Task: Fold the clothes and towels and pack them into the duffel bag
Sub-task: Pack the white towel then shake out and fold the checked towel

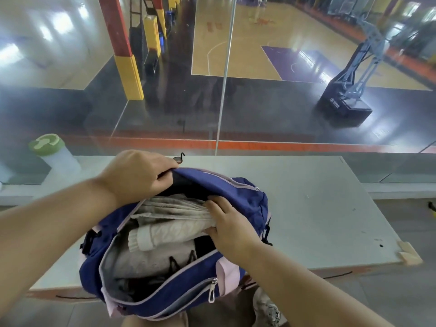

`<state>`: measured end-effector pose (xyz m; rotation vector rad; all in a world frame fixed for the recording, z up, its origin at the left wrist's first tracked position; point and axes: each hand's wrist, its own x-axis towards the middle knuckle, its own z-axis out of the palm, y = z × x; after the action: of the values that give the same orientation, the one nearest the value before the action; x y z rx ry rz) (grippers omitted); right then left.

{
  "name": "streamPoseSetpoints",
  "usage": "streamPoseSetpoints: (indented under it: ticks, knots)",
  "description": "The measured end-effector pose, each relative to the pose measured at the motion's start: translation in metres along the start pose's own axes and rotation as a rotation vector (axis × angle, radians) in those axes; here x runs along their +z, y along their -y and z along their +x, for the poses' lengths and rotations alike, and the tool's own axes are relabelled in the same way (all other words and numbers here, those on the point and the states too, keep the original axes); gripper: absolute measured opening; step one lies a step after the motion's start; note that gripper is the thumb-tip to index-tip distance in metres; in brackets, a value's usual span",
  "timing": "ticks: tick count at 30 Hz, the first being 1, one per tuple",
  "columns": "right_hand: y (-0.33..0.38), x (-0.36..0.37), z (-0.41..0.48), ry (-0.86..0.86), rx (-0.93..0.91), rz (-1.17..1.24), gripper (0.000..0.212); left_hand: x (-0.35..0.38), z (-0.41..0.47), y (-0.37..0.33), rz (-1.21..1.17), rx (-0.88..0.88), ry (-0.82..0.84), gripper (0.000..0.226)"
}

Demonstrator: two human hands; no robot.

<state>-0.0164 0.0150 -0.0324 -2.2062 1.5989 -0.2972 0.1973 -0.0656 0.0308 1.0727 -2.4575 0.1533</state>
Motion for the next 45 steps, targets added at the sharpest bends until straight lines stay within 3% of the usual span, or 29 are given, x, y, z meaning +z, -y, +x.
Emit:
streamPoseSetpoints:
  ticks: [5, 8, 15, 20, 24, 29, 31, 32, 38, 42, 45]
  knots:
    - [-0.017, -0.005, 0.002, -0.092, -0.039, -0.211, 0.053, -0.014, -0.007, -0.001, -0.034, -0.003, 0.004, 0.035]
    - [-0.023, -0.015, -0.002, -0.115, -0.085, -0.242, 0.037, -0.016, -0.011, 0.001, -0.031, 0.000, 0.048, 0.035]
    - [-0.031, -0.026, -0.005, 0.002, -0.008, -0.391, 0.065, -0.010, -0.008, -0.012, -0.067, -0.001, 0.080, 0.036]
    - [-0.038, -0.025, -0.020, -0.129, -0.137, -0.273, 0.095, -0.011, -0.008, -0.017, -0.080, -0.042, 0.090, 0.037]
    - [-0.043, -0.022, -0.040, -0.183, -0.310, -0.351, 0.068, -0.012, -0.012, -0.023, -0.076, -0.043, 0.095, 0.036]
    - [-0.034, -0.008, -0.051, -0.344, -0.278, -0.247, 0.026, -0.009, -0.017, -0.031, -0.075, -0.076, 0.091, 0.035]
    - [-0.028, -0.003, -0.050, -0.340, -0.294, -0.369, 0.020, -0.008, -0.019, -0.033, -0.072, -0.099, 0.099, 0.035]
    - [-0.029, 0.000, -0.048, -0.332, -0.287, -0.402, 0.027, -0.008, -0.020, -0.034, -0.072, -0.107, 0.102, 0.036]
    - [-0.011, -0.016, -0.021, 0.144, -0.048, -0.479, 0.091, -0.009, -0.024, -0.047, -0.058, -0.125, 0.109, 0.034]
    - [-0.004, -0.018, 0.000, 0.379, -0.008, -0.607, 0.091, -0.008, -0.033, -0.061, -0.009, -0.110, 0.086, 0.029]
    - [-0.004, -0.020, 0.002, 0.290, 0.013, -0.481, 0.075, -0.004, -0.048, -0.075, 0.008, -0.068, 0.120, 0.023]
